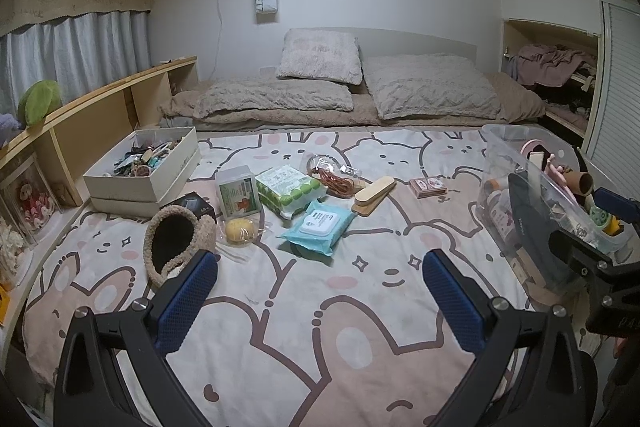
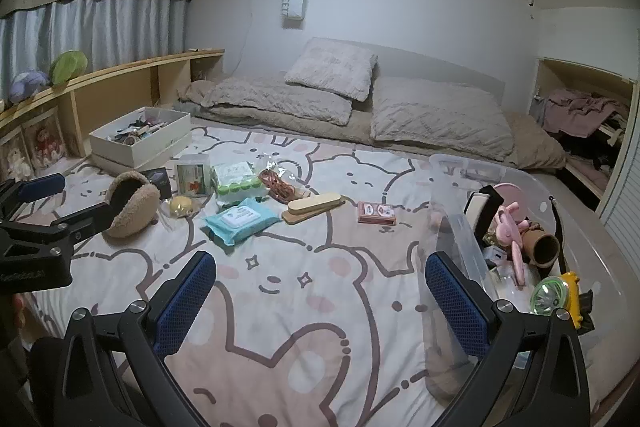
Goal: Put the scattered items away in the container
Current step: 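Move both tools toward the blue wipes pack and the playing card box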
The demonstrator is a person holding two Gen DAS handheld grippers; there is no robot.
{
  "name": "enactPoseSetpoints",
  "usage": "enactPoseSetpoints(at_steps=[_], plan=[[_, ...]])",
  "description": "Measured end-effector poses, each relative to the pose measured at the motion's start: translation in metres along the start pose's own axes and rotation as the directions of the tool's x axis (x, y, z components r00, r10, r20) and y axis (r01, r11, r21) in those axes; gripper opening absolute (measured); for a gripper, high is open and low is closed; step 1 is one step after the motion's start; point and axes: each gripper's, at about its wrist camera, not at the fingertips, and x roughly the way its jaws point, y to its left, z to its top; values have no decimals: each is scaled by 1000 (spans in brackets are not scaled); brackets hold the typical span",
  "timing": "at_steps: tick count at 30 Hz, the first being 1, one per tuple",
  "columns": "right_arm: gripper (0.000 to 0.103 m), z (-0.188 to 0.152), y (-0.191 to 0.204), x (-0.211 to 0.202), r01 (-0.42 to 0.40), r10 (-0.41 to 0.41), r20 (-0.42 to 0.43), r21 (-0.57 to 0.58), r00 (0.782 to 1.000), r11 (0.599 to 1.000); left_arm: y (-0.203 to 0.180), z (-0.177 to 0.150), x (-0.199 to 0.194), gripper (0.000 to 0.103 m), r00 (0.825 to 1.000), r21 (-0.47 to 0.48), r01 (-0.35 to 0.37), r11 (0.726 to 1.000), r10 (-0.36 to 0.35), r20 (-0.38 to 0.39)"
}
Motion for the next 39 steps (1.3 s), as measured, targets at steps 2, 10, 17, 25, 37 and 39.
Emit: enactPoseSetpoints(at_steps=[2,10,17,25,37,39], plan=[[103,-1,0,2,-2,2,-4,-1,1000,1000,1,-1,5,103,1000,-2,1,1000,-1,-6],[103,-7,5,20,-14,14,-47,-11,999,1000,5,-8,24,103,999,-21,1,1000,-2,-40],[103,-14,11,40,-24,22,-94,-21,995,999,9,-16,43,103,997,-32,-2,999,-1,-77],[103,-22,9,67,-42,41,-152,1,987,999,9,-27,72,103,991,-33,-6,999,2,-131],[103,-25,-7,118,-62,71,-219,50,973,997,2,-46,122,103,980,-34,20,999,-27,-195],[103,-25,-10,128,-64,76,-233,60,970,996,-1,-46,129,103,980,-27,28,999,-33,-198]])
